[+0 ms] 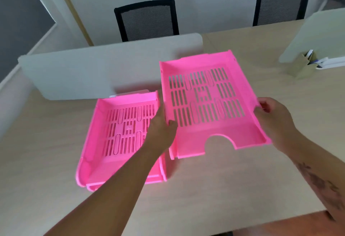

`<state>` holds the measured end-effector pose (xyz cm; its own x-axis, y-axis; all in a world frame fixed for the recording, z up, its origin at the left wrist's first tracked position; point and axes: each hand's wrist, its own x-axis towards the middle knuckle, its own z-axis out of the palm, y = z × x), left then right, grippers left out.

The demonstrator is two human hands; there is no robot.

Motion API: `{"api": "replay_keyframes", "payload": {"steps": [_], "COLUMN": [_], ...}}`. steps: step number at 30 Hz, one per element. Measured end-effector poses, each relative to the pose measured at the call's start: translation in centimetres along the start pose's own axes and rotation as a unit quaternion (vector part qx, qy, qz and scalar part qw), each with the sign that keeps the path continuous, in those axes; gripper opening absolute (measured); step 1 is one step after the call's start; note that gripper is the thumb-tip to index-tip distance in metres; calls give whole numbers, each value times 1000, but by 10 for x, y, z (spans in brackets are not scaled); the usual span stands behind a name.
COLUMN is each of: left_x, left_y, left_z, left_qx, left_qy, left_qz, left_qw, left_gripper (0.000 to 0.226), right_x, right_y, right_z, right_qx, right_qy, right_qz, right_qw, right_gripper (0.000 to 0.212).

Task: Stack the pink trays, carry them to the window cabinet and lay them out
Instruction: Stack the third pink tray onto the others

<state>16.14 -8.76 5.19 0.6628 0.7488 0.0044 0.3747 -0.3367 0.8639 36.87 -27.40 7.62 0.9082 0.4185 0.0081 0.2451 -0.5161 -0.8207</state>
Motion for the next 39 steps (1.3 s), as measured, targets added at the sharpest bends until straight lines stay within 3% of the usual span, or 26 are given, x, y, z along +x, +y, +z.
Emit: {"api": "replay_keyframes", "payload": {"steps": [6, 12, 33, 36, 39], "left_x": [-9, -28, -34, -32, -35], "left_y": [-22, -65, -146, -147, -151], "left_z": [-125, -201, -215, -216, -214], "left_qx": [61, 49, 65, 41, 9], "left_qy": [43, 75, 0, -12, -24], "left_qz": [-7, -68, -136, -138, -196], "left_qw": [997, 994, 989, 989, 980], "left_gripper": [50, 54, 69, 56, 37], "right_x": [-48, -86, -132, -131, -128], "right_y": [-70, -104, -79, -76, -69], "right_z": [75, 148, 228, 229, 228], "right_qx": [86, 81, 70, 67, 75], "right_qy": [-33, -85, -129, -131, -185], "right_qz": [-47, -74, -8, -20, 26], "right_qw": [995, 990, 989, 989, 980], "right_gripper": [35, 31, 20, 24, 42]}}
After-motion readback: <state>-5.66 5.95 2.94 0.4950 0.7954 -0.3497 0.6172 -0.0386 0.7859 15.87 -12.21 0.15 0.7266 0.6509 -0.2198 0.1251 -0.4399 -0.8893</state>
